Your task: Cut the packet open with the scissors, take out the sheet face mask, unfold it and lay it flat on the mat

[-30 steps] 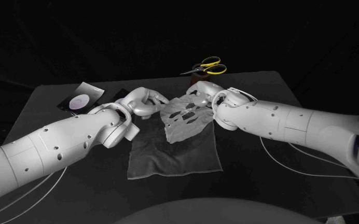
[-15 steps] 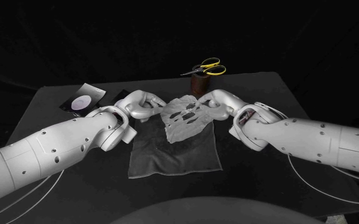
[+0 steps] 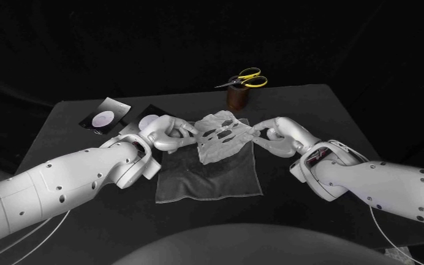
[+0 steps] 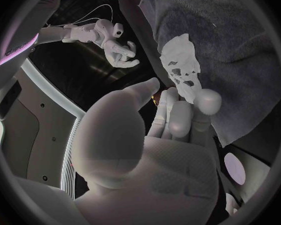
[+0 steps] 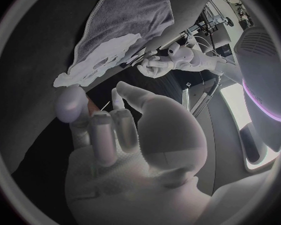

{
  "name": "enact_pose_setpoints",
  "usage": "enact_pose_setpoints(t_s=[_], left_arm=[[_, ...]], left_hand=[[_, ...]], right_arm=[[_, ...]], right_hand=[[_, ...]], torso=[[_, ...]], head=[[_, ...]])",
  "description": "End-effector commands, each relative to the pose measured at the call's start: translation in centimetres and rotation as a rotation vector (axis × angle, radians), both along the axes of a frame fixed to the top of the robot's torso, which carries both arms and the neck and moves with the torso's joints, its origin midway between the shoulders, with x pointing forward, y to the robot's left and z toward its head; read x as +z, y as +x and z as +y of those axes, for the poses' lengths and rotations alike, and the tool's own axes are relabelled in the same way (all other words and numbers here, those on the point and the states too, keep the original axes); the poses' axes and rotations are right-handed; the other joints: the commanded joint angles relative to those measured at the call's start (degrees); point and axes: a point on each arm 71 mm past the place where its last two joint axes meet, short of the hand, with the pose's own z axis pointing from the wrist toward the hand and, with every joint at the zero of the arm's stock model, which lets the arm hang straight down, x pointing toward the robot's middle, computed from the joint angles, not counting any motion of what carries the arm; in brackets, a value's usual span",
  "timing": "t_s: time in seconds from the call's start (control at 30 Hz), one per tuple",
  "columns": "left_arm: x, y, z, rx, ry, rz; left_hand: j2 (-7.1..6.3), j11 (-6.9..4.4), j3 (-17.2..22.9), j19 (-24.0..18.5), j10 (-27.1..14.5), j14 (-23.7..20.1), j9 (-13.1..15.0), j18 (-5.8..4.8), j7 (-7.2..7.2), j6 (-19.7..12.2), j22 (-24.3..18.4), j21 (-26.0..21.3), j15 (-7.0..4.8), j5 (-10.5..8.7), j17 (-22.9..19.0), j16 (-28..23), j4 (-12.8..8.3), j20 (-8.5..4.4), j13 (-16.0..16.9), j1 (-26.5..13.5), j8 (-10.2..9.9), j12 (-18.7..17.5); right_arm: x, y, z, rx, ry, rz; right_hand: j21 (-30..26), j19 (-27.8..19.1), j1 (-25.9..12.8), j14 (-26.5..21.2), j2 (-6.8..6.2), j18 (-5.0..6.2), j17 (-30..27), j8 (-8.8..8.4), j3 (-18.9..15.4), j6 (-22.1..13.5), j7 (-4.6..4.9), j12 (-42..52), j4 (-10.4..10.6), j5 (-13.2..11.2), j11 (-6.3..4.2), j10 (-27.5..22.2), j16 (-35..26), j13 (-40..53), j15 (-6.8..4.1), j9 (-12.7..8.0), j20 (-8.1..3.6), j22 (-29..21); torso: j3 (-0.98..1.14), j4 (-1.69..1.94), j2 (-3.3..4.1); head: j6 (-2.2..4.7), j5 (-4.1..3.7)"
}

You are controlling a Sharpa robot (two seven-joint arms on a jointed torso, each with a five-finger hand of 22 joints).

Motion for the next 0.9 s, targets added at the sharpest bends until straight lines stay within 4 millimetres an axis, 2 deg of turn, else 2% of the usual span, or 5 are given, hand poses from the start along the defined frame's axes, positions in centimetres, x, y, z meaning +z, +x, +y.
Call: enact_pose_setpoints(t_s=[0.03,0.3,0.53,0.73,0.9], left_arm=[[0.0,-0.3,-0.2,-0.005,-0.01,-0.018],[-0.7,0.0,1.0,0.044,0.019,0.009],[-1.1,1.2,1.5,0.064,0.111,0.037],[-1.4,1.8,1.4,0.071,0.185,0.05],[-1.6,2.9,1.0,0.093,0.255,0.071]], left_hand=[[0.34,0.37,-0.1,-0.3,0.2,-0.5,-0.1,0.97,0.12,-0.3,-0.1,-0.4,0.05,0.15,-0.2,-0.4,-0.1,0.06,-0.1,1.0,-0.3,-0.3],[2.03,0.34,0.7,0.5,0.7,0.2,0.1,0.83,0.14,0.6,0.2,0.0,0.0,0.15,0.4,-0.2,-0.2,0.02,-0.5,2.2,0.0,-0.4],[1.9,0.26,0.5,2.0,1.7,1.6,0.1,0.44,0.12,0.7,1.6,1.3,-0.09,0.13,2.2,0.5,0.0,-0.08,-0.7,2.1,-0.1,-0.3],[1.38,0.21,-0.1,3.1,2.1,2.6,0.0,0.16,0.06,0.7,2.6,2.2,-0.15,0.13,3.5,1.0,0.3,-0.17,-0.7,1.6,-0.2,0.0],[1.55,0.09,-2.1,7.5,4.4,6.9,0.2,-1.08,0.18,1.0,7.3,6.6,-0.33,0.12,9.9,3.1,2.5,-0.41,0.2,-0.2,0.3,2.5]], right_arm=[[-0.1,-0.5,0.1,0.021,-0.001,-0.021],[-1.4,-1.8,0.9,0.068,-0.118,0.008],[-2.2,-2.3,2.0,0.078,-0.196,0.002],[-2.4,-2.2,3.6,0.087,-0.223,-0.008],[-2.7,-2.0,5.7,0.112,-0.254,-0.015]], right_hand=[[-0.4,-0.4,0.5,5.2,-0.37,0.78,12.3,0.52,-0.9,0.9,-0.18,-0.2,-0.2,0.4,-0.71,3.8,-0.2,9.8,-0.4,-0.1,-0.05,5.3],[-0.5,-0.3,0.4,5.2,-1.22,0.78,12.3,1.25,-3.3,2.4,-0.79,-0.2,-0.3,1.2,-1.23,3.7,-0.2,9.7,-0.81,-0.3,-0.39,5.2],[-0.5,-0.2,0.0,5.3,-1.66,0.76,12.4,1.41,-4.5,2.9,-1.02,-0.5,-0.1,0.8,-1.44,3.7,-0.2,9.6,-0.97,-0.5,-0.57,5.2],[-1.3,-0.4,-0.4,5.2,-2.24,0.87,12.2,1.16,-5.6,2.6,-0.98,-1.0,0.1,0.7,-1.43,3.5,-0.3,9.2,-1.01,-0.9,-0.63,4.9],[-1.9,-0.6,-0.7,5.2,-2.38,0.94,12.1,1.14,-6.2,2.6,-1.01,-1.3,0.4,0.9,-1.43,3.4,-0.4,8.9,-0.99,-1.1,-0.62,4.8]], torso=[[-0.07,0.09,-0.73],[-0.33,0.19,-1.23],[-0.25,0.08,-0.96],[-0.2,0.08,-0.69],[-0.3,0.17,-0.47]], head=[[-0.08,0.12],[-0.08,0.44],[-0.08,1.21],[-0.08,1.19],[0.0,1.18]])
